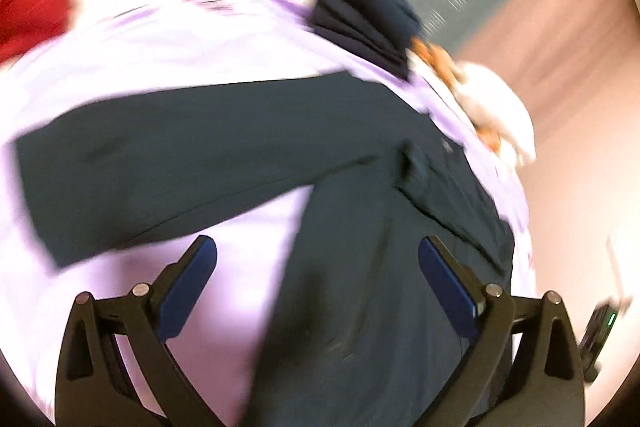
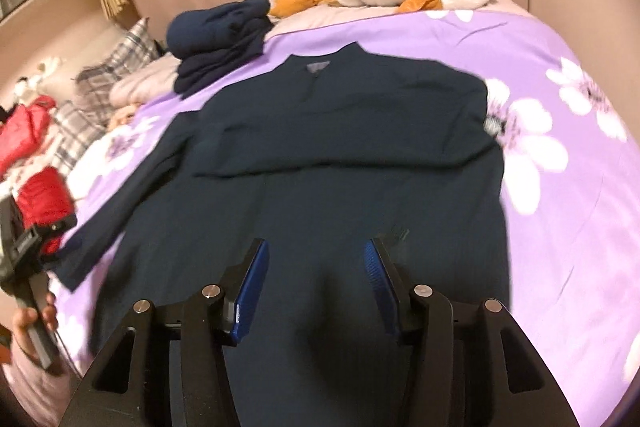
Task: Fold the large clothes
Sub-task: 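Grasp the other sleeve cuff with the left tool and lift it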
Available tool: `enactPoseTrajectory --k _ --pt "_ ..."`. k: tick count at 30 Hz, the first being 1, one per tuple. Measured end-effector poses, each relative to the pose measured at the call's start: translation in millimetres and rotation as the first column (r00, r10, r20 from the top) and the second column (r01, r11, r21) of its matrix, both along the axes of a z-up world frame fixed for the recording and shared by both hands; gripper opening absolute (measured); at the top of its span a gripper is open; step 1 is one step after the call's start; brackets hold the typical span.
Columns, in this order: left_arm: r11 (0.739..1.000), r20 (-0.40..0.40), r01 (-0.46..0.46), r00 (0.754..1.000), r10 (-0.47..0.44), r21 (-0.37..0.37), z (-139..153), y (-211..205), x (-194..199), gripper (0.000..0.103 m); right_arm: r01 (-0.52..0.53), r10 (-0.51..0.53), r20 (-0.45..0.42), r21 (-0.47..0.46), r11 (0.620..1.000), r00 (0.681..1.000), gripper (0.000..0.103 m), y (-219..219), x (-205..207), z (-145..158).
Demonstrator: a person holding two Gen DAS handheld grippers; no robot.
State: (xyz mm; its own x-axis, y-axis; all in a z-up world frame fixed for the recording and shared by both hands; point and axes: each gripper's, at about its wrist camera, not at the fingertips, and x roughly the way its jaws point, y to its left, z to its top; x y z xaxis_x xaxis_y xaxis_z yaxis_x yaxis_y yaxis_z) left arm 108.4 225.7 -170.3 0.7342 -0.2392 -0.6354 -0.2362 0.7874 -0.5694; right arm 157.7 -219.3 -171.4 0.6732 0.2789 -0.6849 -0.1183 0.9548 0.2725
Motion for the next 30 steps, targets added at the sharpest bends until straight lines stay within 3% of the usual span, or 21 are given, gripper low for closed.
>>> enactPoseTrajectory --k 3,6,11,15,22,30 --pt "0.988 -0.029 -0.121 0.993 0.118 -0.098 -16.0 42.4 -39.8 0.101 0.0 0.0 0.003 0.033 0.999 1.0 0.05 7.9 -15.9 -1.8" --pt "0.956 -0.041 -0.214 0.977 0.21 -0.199 -30.4 77.7 -71.9 0.101 -0.028 0.029 -0.001 0.079 0.996 1.0 0.05 20.5 -26.2 -3.2" --pt "0.9 -0.045 -0.267 0.962 0.268 -0.344 -52.1 105.2 -85.2 0.101 -0.046 0.047 -0.018 0.083 0.996 0.999 0.05 36.1 -35.0 -3.9" --pt "0.891 -0.068 -0.258 0.965 0.251 -0.373 -61.1 112.4 -69.2 0.102 -0.056 0.057 -0.018 0.087 0.995 0.998 0.05 44.6 -36.2 -1.5" --pt "0.928 -0.074 -0.215 0.977 0.202 -0.305 -58.4 120.2 -27.6 0.102 -0.04 0.041 -0.011 0.076 0.996 0.999 0.05 48.4 -42.5 2.5" --pt "0.932 -0.065 -0.203 0.979 0.192 -0.301 -64.4 125.3 5.9 0.101 0.009 -0.006 -0.043 0.082 0.997 0.999 0.05 40.8 -37.0 -7.0"
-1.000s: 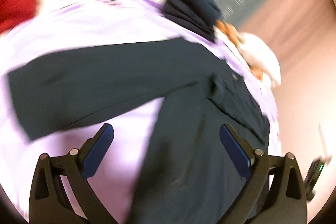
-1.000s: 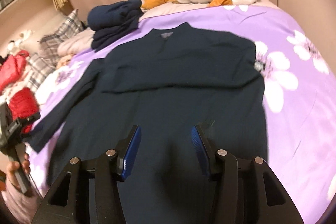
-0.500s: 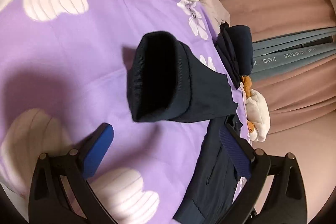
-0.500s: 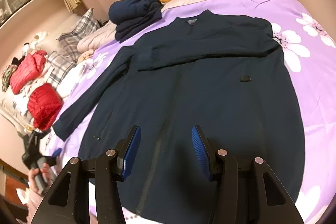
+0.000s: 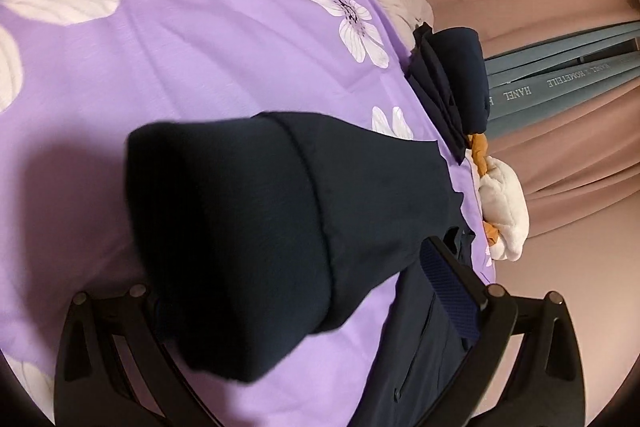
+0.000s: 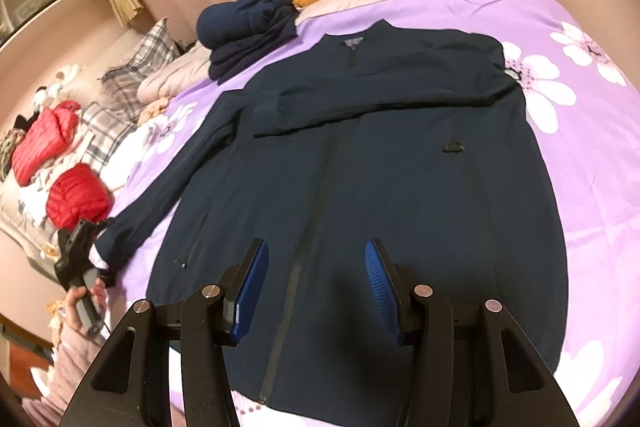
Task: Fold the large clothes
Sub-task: 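Grasp the other sleeve cuff with the left tool and lift it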
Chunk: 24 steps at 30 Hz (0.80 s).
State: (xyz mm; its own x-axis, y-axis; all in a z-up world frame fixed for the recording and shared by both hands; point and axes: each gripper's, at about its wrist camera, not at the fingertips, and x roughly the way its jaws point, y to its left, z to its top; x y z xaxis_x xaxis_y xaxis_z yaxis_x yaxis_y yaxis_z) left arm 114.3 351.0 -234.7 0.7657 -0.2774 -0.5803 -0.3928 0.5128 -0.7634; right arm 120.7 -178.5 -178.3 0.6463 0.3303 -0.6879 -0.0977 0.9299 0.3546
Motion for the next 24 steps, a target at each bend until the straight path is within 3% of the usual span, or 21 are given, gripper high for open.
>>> enactPoseTrajectory --k 2,4,6,9,12,17,24 --pt "1.0 0.007 -0.008 1.0 0.008 0.01 0.9 -0.4 0.6 0.099 0.007 -0.007 -0.01 0.002 1.0 1.0 0.05 -0.1 1.6 -2.7" --pt "0.999 -0.007 -0.021 1.0 0.021 0.043 1.7 -1.2 -1.4 0.086 0.006 -0.006 -0.013 -0.002 1.0 1.0 0.05 0.7 2.6 -4.3" --pt "0.996 -0.049 -0.032 0.998 0.036 0.079 0.2 -0.8 -1.2 0.062 0.003 -0.004 -0.015 -0.003 1.0 1.0 0.05 1.8 3.8 -5.8" --pt "0.995 -0.07 -0.045 0.996 0.052 0.09 -1.8 3.5 -3.7 0.039 -0.004 0.003 -0.027 -0.005 1.0 1.0 0.05 3.9 7.5 -9.2" --pt "0.997 -0.057 -0.025 0.998 0.029 0.067 -1.4 6.8 -3.5 0.023 -0.008 0.008 -0.038 -0.003 1.0 0.999 0.05 6.1 11.1 -12.5" --pt "0.994 -0.014 0.01 1.0 -0.008 0.106 29.3 2.8 -0.8 0.015 -0.018 0.018 -0.04 0.001 1.0 0.999 0.05 8.6 11.6 -13.6" --pt "0.954 0.043 0.098 0.992 -0.115 0.284 108.7 -37.8 23.4 0.014 -0.036 0.037 -0.027 0.031 0.999 0.999 0.05 5.9 12.4 -14.1"
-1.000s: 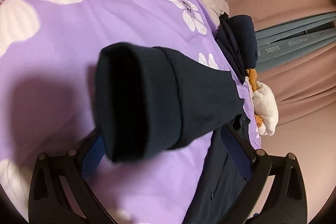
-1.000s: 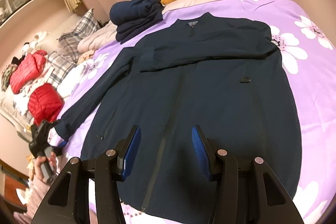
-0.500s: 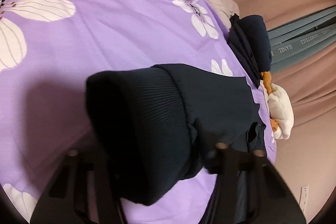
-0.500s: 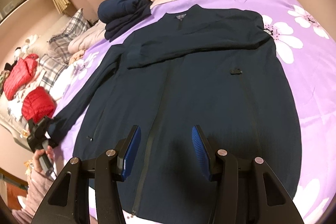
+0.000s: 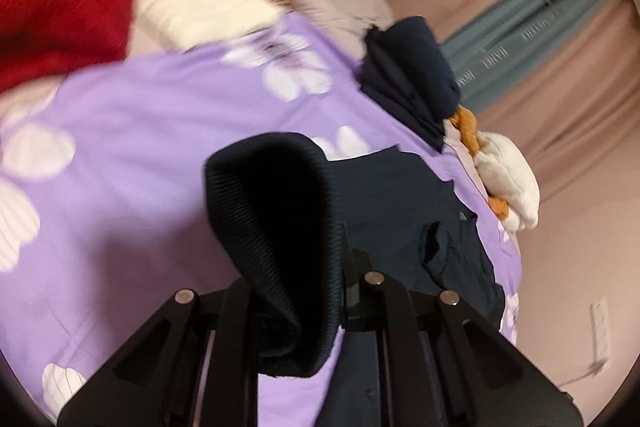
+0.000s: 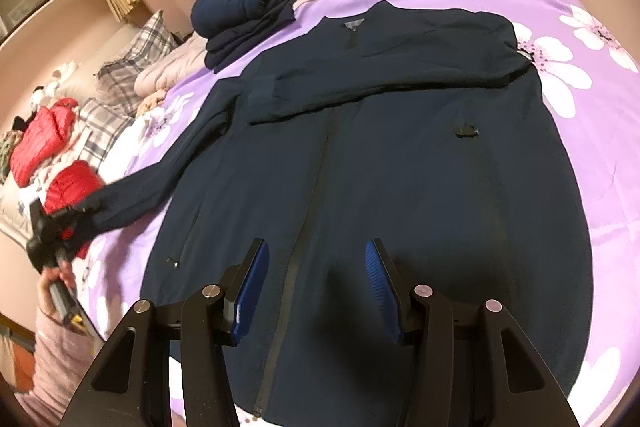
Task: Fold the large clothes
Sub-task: 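Grasp the other sleeve cuff with the left tool and lift it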
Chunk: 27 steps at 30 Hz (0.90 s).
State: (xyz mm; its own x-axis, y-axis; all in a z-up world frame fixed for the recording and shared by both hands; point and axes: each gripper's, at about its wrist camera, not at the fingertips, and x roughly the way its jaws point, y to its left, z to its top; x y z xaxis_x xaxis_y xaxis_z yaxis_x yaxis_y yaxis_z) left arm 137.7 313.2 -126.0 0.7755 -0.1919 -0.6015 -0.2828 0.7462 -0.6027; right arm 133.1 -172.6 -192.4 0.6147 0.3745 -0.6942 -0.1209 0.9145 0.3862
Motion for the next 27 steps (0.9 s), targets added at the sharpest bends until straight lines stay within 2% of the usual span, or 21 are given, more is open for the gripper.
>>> enactPoseTrajectory --k 6,9,12,16,19,22,23,24,25,26,27 --pt "0.99 0.005 0.082 0.997 -0.083 0.114 60.2 -71.0 46.8 0.014 -0.003 0.002 0.019 0.046 0.999 1.0 0.05 -8.3 -1.8 -1.3" --pt "0.976 0.015 0.116 0.993 -0.121 0.185 86.9 -125.4 75.1 0.014 0.009 -0.011 0.027 0.071 0.997 1.0 0.05 -19.5 -1.7 -5.5" --pt "0.945 -0.008 0.191 0.981 -0.196 0.265 99.7 -187.7 105.4 0.014 0.043 -0.045 0.017 0.103 0.994 0.999 0.05 -34.6 -1.5 -12.9" --pt "0.899 -0.055 0.298 0.953 -0.297 0.32 98.6 -265.5 139.9 0.014 0.073 -0.076 0.019 0.136 0.988 0.997 0.05 -54.3 -5.5 -19.2" --pt "0.858 -0.084 0.377 0.924 -0.372 0.35 95.5 -324.4 158.9 0.014 0.102 -0.105 0.021 0.137 0.985 0.994 0.05 -69.8 -10.3 -25.1" --pt "0.803 -0.148 0.455 0.889 -0.433 0.385 82.0 -385.6 180.3 0.018 0.147 -0.151 0.01 0.165 0.975 0.989 0.05 -87.6 -13.5 -31.9" --pt "0.794 -0.167 0.483 0.875 -0.455 0.37 71.6 -406.7 187.6 0.022 0.162 -0.166 0.006 0.181 0.97 0.986 0.05 -94.1 -15.2 -34.3" --pt "0.788 -0.177 0.508 0.861 -0.476 0.348 64.3 -419.6 191.1 0.041 0.174 -0.178 0.004 0.192 0.966 0.984 0.05 -99.7 -16.6 -36.2" --pt "0.782 -0.182 0.544 0.839 -0.513 0.304 53.9 -434.7 196.4 0.054 0.181 -0.185 0.003 0.197 0.963 0.983 0.05 -103.5 -17.5 -37.5" --pt "0.775 -0.18 0.572 0.82 -0.543 0.268 45.1 -445.0 200.3 0.076 0.189 -0.193 0.002 0.199 0.962 0.981 0.05 -106.6 -18.5 -39.0" --pt "0.767 -0.174 0.598 0.801 -0.572 0.232 37.4 -458.6 204.0 0.083 0.197 -0.201 -0.002 0.197 0.96 0.98 0.05 -110.0 -19.7 -40.9"
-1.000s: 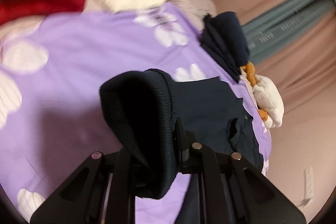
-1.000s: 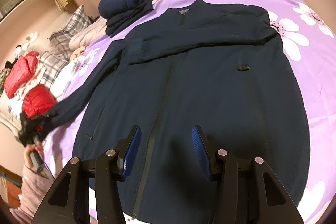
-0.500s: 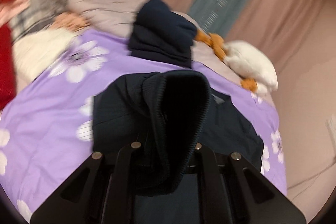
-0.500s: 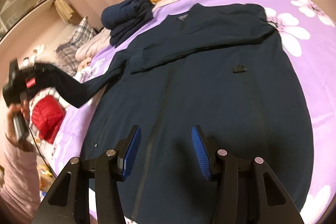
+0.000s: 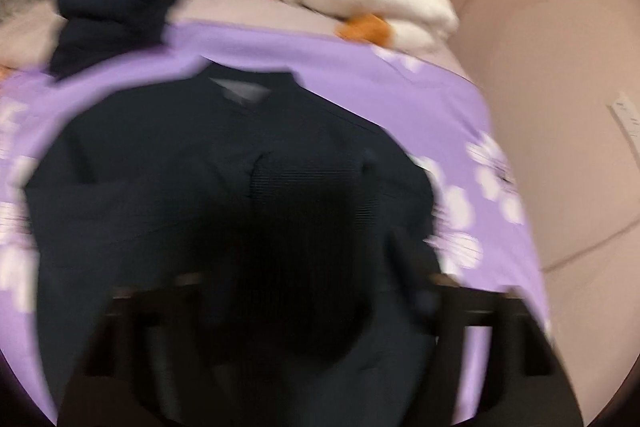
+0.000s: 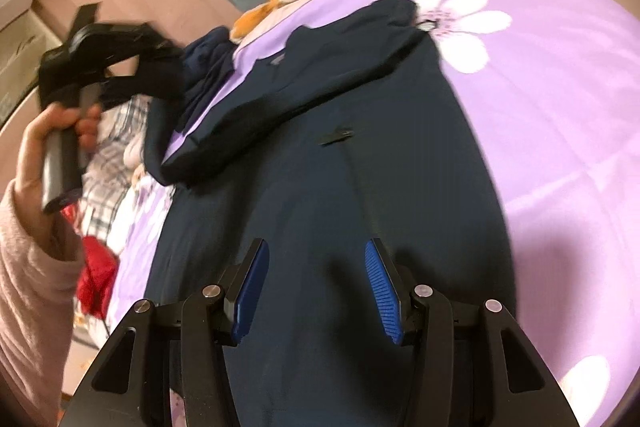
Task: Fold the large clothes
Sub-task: 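Grasp the other sleeve cuff with the left tool and lift it, then fold the held sleeve across the jacket body with the left tool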
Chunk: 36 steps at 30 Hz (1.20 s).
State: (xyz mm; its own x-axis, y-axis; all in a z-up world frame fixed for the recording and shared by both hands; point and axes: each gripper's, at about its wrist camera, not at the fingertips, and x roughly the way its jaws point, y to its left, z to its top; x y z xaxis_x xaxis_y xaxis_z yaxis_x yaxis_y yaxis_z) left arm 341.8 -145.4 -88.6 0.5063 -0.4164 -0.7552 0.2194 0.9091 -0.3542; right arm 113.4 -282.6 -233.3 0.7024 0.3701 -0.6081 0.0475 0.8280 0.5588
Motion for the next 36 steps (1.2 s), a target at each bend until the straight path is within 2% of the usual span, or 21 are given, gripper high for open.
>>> enactPoseTrajectory --k 3,5,9,13,16,19,22,24,26,29,32,33,36 --pt "0.998 -0.065 0.057 0.996 -0.059 -0.042 -19.8 -24.9 11.1 0.084 0.015 -0.015 -0.013 -0.004 1.0 1.0 0.05 -6.3 -1.6 -4.0" --pt "0.995 -0.097 0.083 0.991 -0.089 -0.063 -25.5 -24.3 10.8 0.084 0.022 -0.022 -0.016 0.0 1.0 1.0 0.05 -9.9 -2.0 -3.7" --pt "0.99 -0.011 0.088 0.996 -0.09 -0.109 -9.1 18.0 -16.0 0.084 0.017 -0.017 0.004 0.007 1.0 1.0 0.05 -13.8 0.5 3.0" --pt "0.981 0.027 -0.035 0.999 0.041 -0.192 -7.3 120.4 -47.3 0.09 -0.026 0.023 0.049 0.048 0.999 0.999 0.05 -9.1 20.3 16.1" --pt "0.961 0.022 -0.217 0.974 0.223 -0.171 -22.9 211.7 -73.9 0.091 -0.056 0.051 0.065 0.066 0.996 0.997 0.05 -1.8 56.9 25.0" --pt "0.913 -0.077 -0.358 0.934 0.35 -0.194 -54.8 288.6 -96.6 0.091 -0.07 0.066 0.084 0.05 0.996 0.994 0.05 6.9 104.6 33.9" --pt "0.846 -0.164 -0.468 0.883 0.439 -0.256 -82.6 340.5 -111.5 0.091 -0.045 0.046 0.06 -0.009 0.999 0.997 0.051 13.1 154.5 36.3" --pt "0.815 -0.197 -0.492 0.871 0.451 -0.306 -93.1 356.7 -113.8 0.091 -0.026 0.027 0.021 -0.051 0.998 0.999 0.051 14.9 185.6 31.2" --pt "0.796 -0.224 -0.48 0.877 0.425 -0.369 -101.3 354.9 -106.0 0.091 0.007 -0.009 -0.033 -0.048 0.999 0.999 0.051 11.7 202.4 20.5" --pt "0.784 -0.243 -0.433 0.901 0.359 -0.445 -110.5 344.8 -81.4 0.091 0.003 -0.001 -0.076 0.025 1.0 0.997 0.051 9.5 218.6 4.1" --pt "0.781 -0.26 -0.39 0.919 0.296 -0.488 -122.4 321.1 -39.4 0.091 -0.022 0.026 -0.07 0.064 0.998 0.997 0.051 13.6 224.4 -2.9" --pt "0.77 -0.27 -0.39 0.919 0.289 -0.505 -127.7 313.6 -26.0 0.091 -0.032 0.037 -0.065 0.075 0.997 0.997 0.051 14.9 224.5 -3.1" --pt "0.727 -0.311 -0.44 0.896 0.318 -0.527 -147.2 301.5 1.0 0.091 -0.092 0.096 -0.036 0.108 0.99 0.995 0.048 21.3 227.9 -2.5"
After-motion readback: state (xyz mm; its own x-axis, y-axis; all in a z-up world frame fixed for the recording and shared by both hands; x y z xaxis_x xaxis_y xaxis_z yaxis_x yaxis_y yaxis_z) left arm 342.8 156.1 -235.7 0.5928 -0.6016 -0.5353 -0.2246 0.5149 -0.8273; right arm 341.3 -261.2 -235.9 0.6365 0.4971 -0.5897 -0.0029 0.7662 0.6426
